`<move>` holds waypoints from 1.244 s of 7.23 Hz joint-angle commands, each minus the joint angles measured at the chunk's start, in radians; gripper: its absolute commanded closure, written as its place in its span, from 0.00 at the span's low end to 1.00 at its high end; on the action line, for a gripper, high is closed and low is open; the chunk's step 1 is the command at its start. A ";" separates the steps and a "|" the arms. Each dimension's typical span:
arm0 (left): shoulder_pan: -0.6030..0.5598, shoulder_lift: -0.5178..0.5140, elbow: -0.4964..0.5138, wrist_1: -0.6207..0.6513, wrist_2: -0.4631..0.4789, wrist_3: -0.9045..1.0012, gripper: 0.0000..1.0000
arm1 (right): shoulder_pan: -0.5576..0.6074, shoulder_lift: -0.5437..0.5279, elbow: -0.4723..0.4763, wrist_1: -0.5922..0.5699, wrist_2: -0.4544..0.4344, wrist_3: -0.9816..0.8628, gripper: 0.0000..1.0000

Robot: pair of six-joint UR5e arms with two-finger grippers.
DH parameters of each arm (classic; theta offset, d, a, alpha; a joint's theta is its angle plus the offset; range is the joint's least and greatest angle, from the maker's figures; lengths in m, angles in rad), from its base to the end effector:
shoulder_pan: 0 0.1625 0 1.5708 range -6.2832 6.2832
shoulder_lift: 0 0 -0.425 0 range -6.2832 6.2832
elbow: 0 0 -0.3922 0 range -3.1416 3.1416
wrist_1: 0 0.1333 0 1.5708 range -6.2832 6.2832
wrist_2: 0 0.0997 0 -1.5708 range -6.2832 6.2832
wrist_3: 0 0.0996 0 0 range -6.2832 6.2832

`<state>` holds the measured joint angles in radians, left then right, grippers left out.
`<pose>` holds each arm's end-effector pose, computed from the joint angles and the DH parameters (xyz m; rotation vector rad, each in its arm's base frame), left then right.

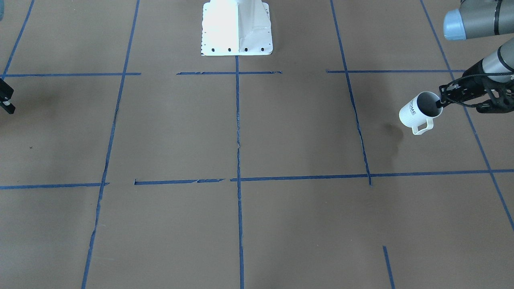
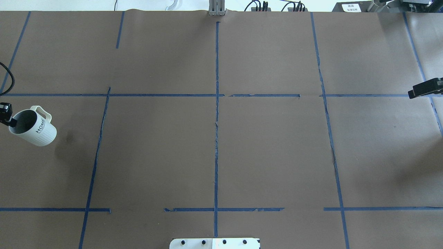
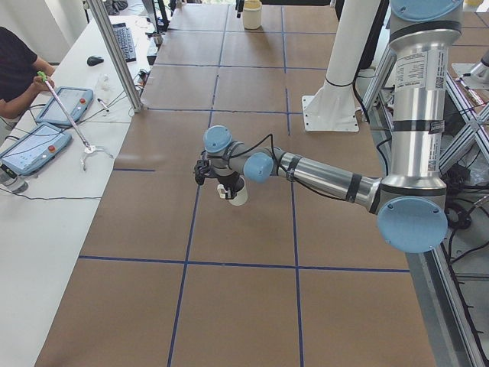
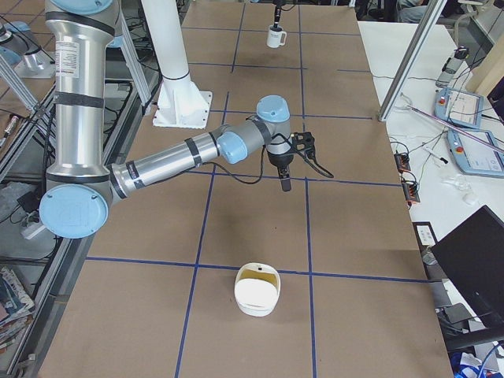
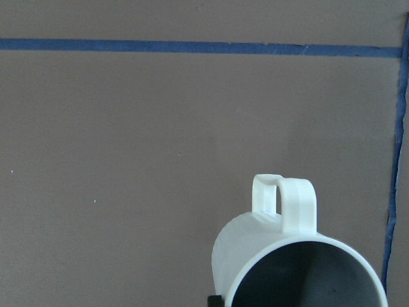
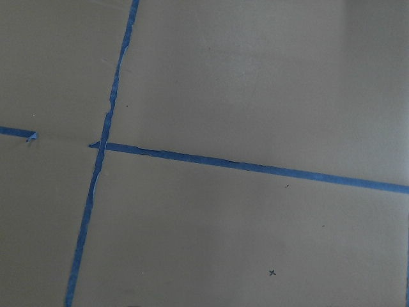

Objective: Left arm hands cup to right arm to dump lemon

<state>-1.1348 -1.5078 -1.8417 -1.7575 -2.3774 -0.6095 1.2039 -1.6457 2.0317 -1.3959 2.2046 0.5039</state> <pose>0.1452 -0.4570 0.5310 -0.0742 0.8747 -0.0031 -0.0952 -0.4548 0.4536 0.2308 -0.7868 -0.0485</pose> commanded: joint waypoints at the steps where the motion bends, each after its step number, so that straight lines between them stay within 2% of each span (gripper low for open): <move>1: 0.003 0.034 0.041 -0.106 0.033 -0.030 0.99 | 0.006 -0.002 0.010 -0.023 0.020 -0.001 0.00; 2: 0.003 0.037 0.058 -0.155 0.035 -0.032 0.97 | 0.006 0.003 0.013 -0.023 0.020 -0.001 0.00; 4: 0.007 0.034 0.079 -0.174 0.037 -0.023 0.91 | 0.006 0.003 0.013 -0.022 0.020 -0.001 0.00; 5: 0.010 0.025 0.093 -0.207 0.038 -0.022 0.79 | 0.006 0.006 0.015 -0.020 0.020 -0.001 0.00; 6: 0.012 0.021 0.093 -0.209 0.038 -0.022 0.35 | 0.006 0.004 0.027 -0.022 0.021 -0.001 0.00; 7: 0.012 0.020 0.095 -0.209 0.038 -0.021 0.20 | 0.006 0.004 0.028 -0.022 0.023 -0.001 0.00; 8: 0.010 0.020 0.081 -0.211 0.037 -0.015 0.00 | 0.008 0.001 0.033 -0.022 0.024 -0.001 0.00; 9: 0.000 0.026 0.026 -0.209 0.020 -0.010 0.00 | 0.019 -0.009 0.051 -0.023 0.038 -0.001 0.00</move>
<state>-1.1264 -1.4859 -1.7684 -1.9665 -2.3439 -0.6257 1.2139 -1.6456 2.0663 -1.4176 2.2311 0.5032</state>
